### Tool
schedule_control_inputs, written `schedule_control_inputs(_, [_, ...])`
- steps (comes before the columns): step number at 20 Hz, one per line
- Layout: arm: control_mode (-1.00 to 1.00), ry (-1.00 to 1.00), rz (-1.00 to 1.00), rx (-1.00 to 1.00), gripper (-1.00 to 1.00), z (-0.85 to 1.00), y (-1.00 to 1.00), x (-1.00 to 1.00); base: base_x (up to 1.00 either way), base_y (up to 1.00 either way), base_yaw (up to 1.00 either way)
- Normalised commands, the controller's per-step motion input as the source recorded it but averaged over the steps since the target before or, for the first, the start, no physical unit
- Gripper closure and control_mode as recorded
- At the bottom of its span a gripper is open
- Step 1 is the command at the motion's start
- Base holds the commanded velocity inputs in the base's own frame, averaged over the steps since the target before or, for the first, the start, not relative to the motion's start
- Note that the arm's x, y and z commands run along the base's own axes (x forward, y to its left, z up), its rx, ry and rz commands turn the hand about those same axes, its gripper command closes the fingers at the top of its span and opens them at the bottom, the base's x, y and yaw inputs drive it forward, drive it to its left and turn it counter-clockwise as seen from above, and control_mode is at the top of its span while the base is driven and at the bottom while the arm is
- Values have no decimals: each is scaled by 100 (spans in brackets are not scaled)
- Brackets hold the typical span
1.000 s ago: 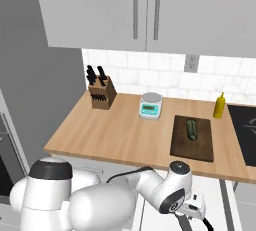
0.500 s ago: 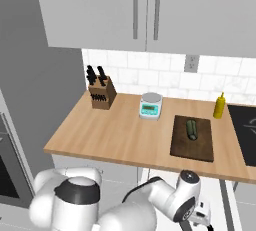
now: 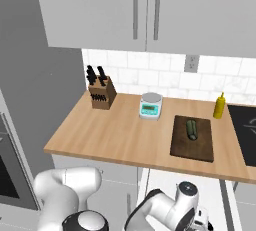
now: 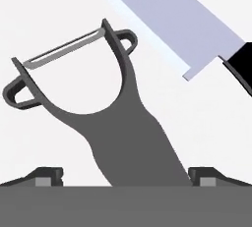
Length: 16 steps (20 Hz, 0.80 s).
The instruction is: Place the appropriate cutting tool for cutting the cucumber skin on the cutting board.
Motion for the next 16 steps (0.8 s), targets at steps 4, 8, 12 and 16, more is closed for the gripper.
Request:
schedule_control_inputs(4, [-100, -2, 0, 0, -100, -46, -2, 0, 0, 0, 0])
schedule_control_inputs(8, [-100, 0, 0, 0, 100, -58, -1, -1, 0, 0, 0])
schedule_control_inputs(12, [-100, 0, 0, 0, 100, -59, 0, -21, 0, 0, 0])
schedule_control_inputs(16, [-100, 0, 0, 0, 100, -14, 0, -23, 0, 0, 0])
